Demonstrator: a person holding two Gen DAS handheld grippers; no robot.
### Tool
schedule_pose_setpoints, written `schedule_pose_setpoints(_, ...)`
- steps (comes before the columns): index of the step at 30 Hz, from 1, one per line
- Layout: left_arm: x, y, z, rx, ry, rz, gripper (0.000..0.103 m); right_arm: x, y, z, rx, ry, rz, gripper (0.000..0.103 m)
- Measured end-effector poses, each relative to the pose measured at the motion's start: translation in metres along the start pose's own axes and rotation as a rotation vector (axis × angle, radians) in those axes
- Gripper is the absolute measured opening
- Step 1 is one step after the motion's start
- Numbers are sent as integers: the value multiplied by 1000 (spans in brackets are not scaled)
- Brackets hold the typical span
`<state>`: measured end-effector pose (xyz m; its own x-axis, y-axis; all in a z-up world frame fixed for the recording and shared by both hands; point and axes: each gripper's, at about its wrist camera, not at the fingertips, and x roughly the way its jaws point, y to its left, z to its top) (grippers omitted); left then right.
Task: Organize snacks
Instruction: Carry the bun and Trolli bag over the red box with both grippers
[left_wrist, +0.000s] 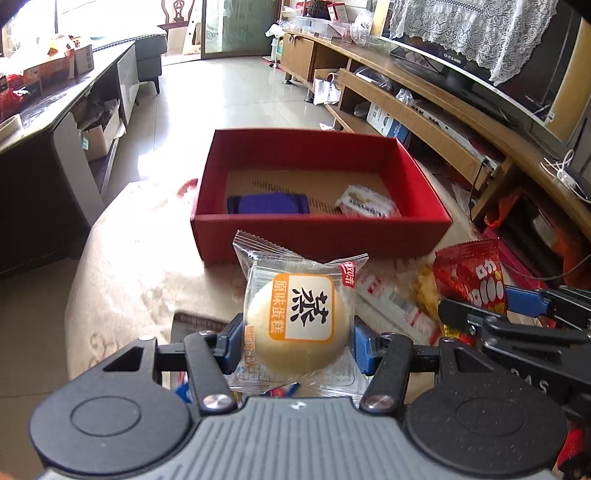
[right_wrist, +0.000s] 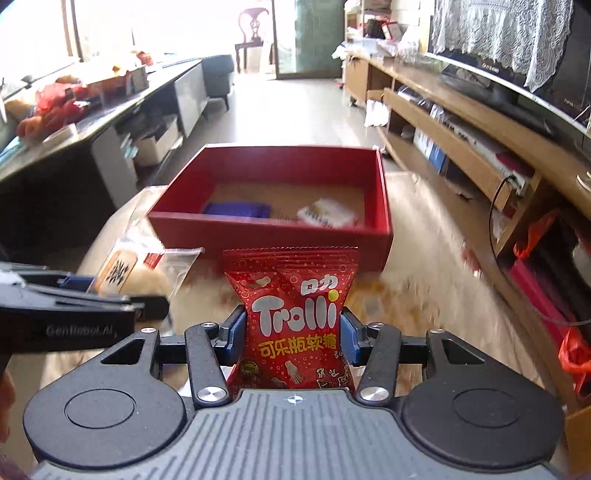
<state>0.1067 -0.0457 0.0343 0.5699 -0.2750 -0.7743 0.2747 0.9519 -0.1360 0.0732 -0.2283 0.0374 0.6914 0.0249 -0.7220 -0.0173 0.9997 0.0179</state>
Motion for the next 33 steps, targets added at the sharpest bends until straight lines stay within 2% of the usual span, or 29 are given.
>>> schedule_pose_setpoints(3, 3, 2, 16, -11, -34, 5, 52, 11, -1, 14, 14, -17, -10, 58)
schedule_pose_setpoints(14, 31, 4, 58, -44, -79, 43, 52, 36, -2, 50, 19, -73, -40, 58)
schedule_pose_setpoints(26, 72, 8, 84, -38, -94, 85, 52, 78, -3, 84, 18, -112, -67, 58)
schedule_pose_setpoints(33, 101, 9, 89, -30, -82, 91, 52, 107, -7, 87, 37, -103, -73, 58)
